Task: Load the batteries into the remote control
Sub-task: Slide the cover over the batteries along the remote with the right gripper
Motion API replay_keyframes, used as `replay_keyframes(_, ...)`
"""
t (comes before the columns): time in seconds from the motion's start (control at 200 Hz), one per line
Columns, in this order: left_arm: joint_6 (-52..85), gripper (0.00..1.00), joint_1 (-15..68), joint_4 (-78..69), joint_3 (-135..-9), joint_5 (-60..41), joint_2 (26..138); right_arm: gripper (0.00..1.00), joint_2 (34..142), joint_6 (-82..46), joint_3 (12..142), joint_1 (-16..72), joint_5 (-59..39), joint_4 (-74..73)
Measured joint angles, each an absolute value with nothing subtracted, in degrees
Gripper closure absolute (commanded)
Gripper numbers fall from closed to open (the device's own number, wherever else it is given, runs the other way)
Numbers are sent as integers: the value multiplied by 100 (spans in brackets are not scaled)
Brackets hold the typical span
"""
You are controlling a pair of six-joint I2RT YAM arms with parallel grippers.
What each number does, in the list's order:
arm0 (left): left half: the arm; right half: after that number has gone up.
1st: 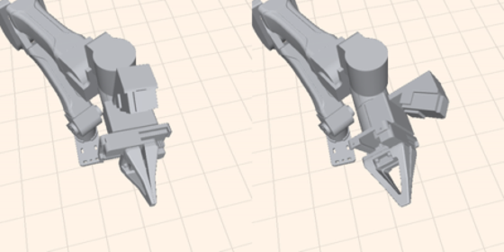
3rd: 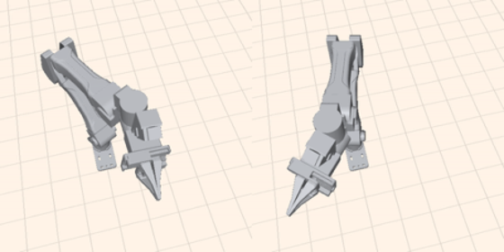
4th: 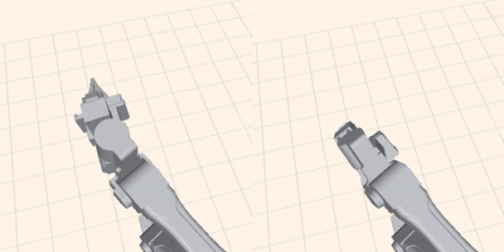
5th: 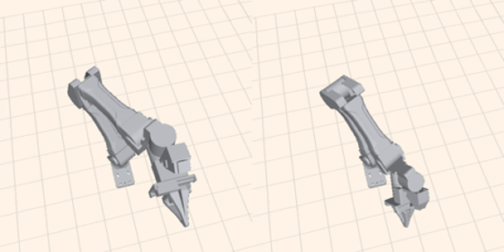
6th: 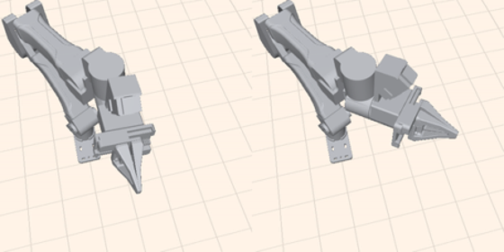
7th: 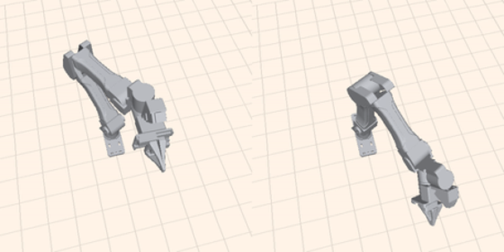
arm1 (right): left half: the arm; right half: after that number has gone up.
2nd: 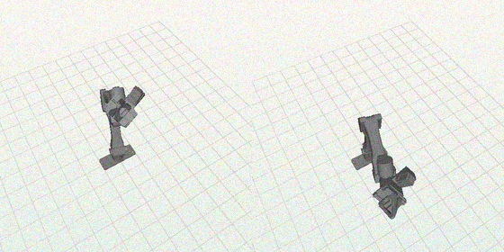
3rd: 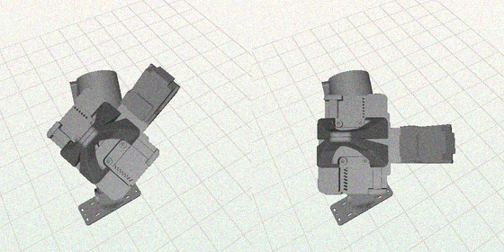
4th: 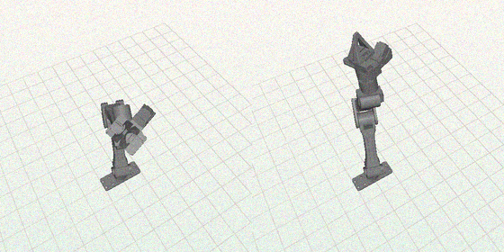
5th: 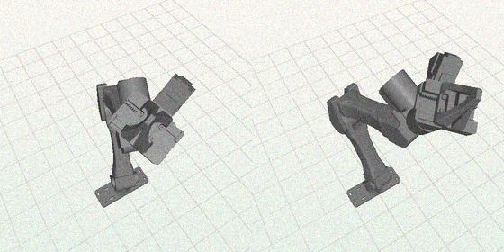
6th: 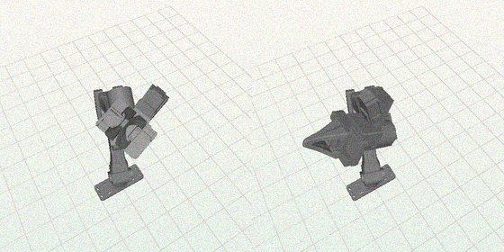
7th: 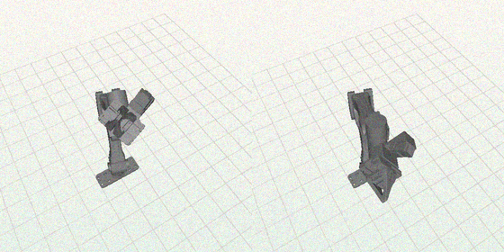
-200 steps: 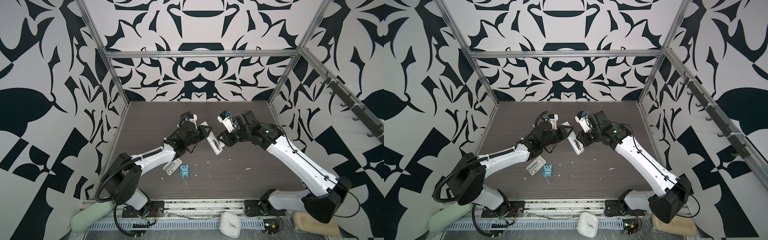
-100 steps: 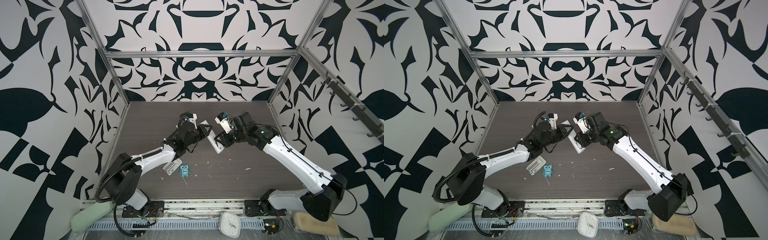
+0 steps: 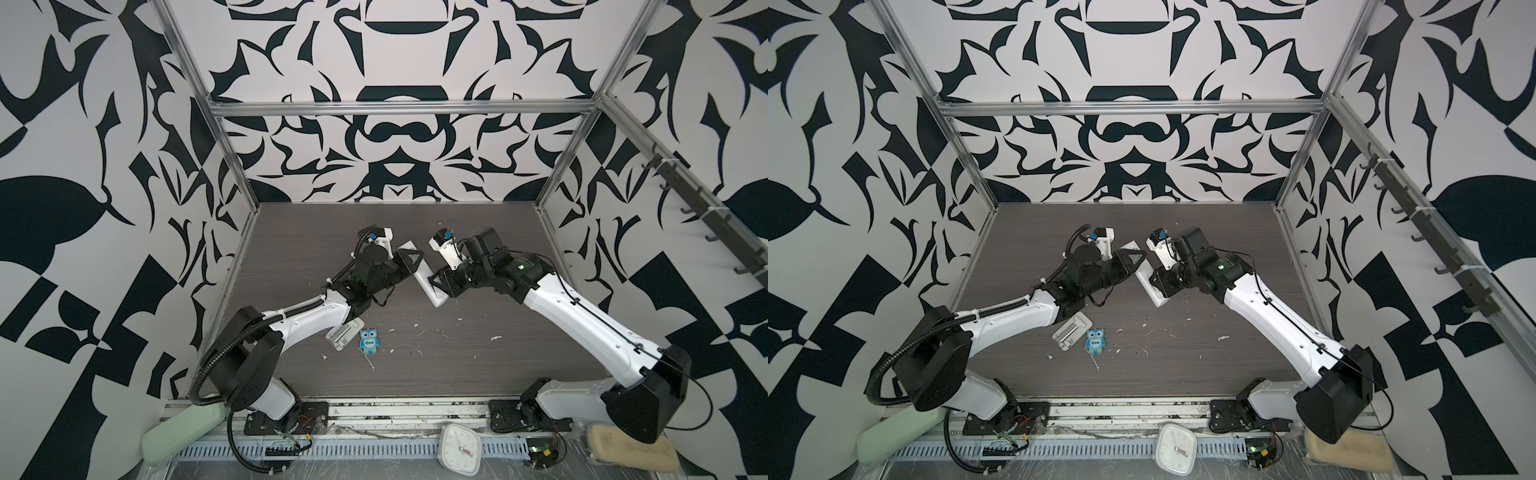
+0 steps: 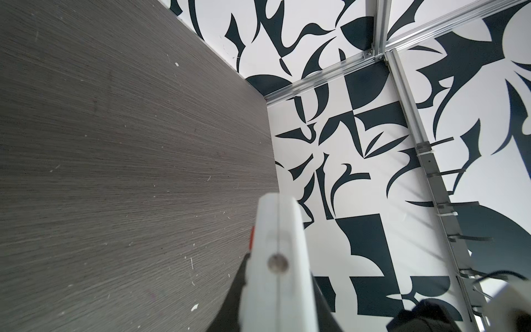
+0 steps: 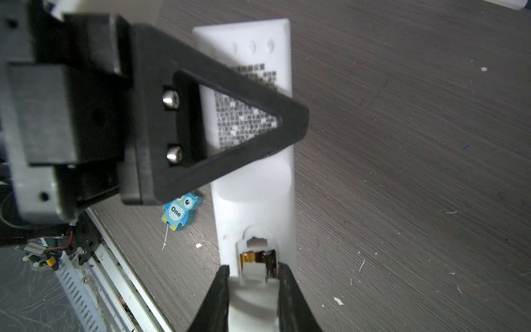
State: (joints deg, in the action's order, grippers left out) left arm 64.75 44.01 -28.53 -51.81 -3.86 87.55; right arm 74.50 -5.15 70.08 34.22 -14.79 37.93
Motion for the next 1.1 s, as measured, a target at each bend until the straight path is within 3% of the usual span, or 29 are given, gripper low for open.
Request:
replay_keyframes(0.845,6490,99,4401,-2978,-5118,-456,8761,100,7400,-322,6735,3420,-1444,3489)
replay_keyframes(1.1,6495,99,4401,-3037,-5096,-502,8761,88,7290,-320,6635,3420,-1538,3433)
